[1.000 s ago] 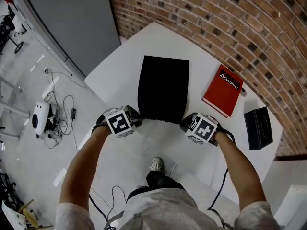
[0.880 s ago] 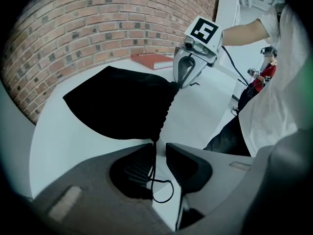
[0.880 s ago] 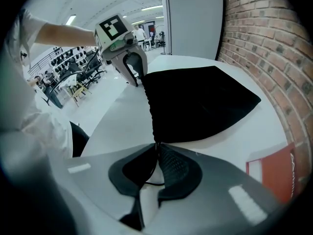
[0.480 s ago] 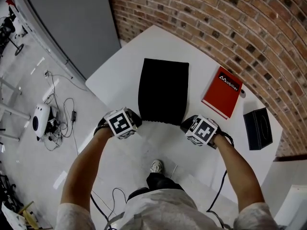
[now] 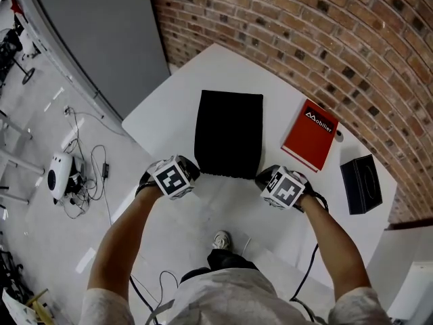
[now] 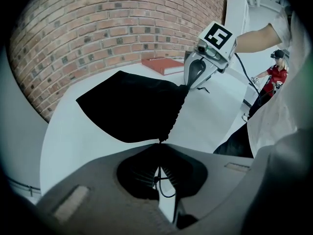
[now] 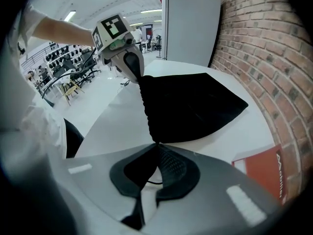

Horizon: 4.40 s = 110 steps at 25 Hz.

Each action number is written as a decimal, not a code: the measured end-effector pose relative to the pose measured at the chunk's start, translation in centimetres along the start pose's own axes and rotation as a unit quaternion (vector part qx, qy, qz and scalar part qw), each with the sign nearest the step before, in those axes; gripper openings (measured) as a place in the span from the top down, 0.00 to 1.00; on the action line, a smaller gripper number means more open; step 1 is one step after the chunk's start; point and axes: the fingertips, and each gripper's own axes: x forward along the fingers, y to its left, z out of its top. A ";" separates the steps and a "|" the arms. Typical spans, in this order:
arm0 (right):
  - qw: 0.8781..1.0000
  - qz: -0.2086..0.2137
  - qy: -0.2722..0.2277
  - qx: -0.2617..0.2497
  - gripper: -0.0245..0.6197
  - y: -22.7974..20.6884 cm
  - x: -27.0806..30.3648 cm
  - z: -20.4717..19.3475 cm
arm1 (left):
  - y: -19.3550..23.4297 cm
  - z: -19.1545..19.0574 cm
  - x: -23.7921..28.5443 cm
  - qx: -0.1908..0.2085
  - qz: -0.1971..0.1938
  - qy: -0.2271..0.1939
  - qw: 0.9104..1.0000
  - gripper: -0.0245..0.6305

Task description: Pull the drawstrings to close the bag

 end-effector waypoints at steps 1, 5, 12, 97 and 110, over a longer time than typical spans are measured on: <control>1.000 -0.006 -0.002 -0.002 0.96 -0.3 -0.3 0.2 | 0.3 0.3 -0.3 0.001 0.008 -0.003 1.000 0.95; 0.999 -0.028 -0.026 -0.004 0.96 -1.8 -1.7 1.6 | 1.7 1.9 -1.8 -0.005 0.045 -0.021 0.999 0.95; 0.996 -0.073 -0.057 -0.014 0.96 -4.0 -4.6 4.2 | 4.2 4.8 -5.4 0.008 0.115 -0.048 0.992 0.95; 0.794 -0.521 -0.287 0.125 0.95 -19.8 -29.9 26.0 | 25.0 25.7 -30.3 0.160 0.334 -0.324 0.871 0.95; 0.759 -0.555 -0.297 0.168 0.95 -20.1 -31.7 23.3 | 26.2 24.2 -31.1 0.107 0.339 -0.346 0.868 0.95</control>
